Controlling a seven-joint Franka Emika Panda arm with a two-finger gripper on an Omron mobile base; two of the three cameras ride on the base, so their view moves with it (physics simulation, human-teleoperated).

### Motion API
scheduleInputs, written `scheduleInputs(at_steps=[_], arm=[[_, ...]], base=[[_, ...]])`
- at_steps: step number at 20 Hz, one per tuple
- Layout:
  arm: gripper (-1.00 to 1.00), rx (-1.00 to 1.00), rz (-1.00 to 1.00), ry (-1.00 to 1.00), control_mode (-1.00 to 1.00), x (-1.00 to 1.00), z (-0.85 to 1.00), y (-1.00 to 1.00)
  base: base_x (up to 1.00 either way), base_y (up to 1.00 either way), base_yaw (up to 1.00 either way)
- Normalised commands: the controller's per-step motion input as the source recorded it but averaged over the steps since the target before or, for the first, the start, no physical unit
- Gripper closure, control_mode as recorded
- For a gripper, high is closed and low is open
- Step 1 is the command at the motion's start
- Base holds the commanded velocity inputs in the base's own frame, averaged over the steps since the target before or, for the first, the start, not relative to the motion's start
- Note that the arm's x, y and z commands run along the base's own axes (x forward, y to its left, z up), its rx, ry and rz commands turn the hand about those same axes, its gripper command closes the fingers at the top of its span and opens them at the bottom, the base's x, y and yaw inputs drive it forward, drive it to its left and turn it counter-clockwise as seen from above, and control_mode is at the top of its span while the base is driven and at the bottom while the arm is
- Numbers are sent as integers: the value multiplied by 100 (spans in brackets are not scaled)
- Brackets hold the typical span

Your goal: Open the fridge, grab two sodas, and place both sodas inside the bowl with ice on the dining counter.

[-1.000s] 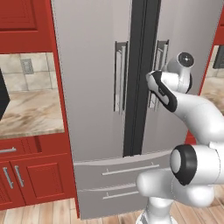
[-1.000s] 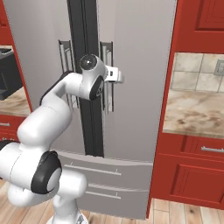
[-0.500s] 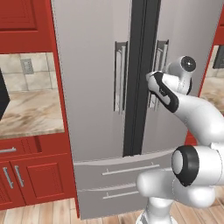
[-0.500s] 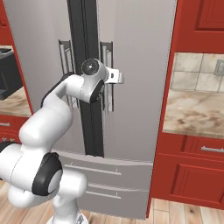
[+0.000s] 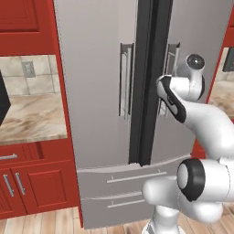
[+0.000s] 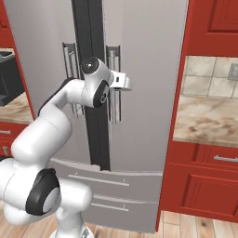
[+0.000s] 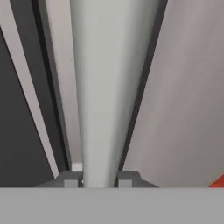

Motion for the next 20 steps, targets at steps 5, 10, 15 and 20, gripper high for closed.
scheduleInputs(at_steps=[5, 10, 15, 20], arm=[[100, -4, -13, 2, -100, -85, 0, -51], [100, -7, -9, 3, -100, -73, 0, -70], [100, -7, -6, 10, -100, -46, 3, -92], [-100, -9, -7, 13, -100, -36, 8, -83]], base=[[0, 0, 0], [0, 0, 0], [0, 0, 0], [0, 0, 0]])
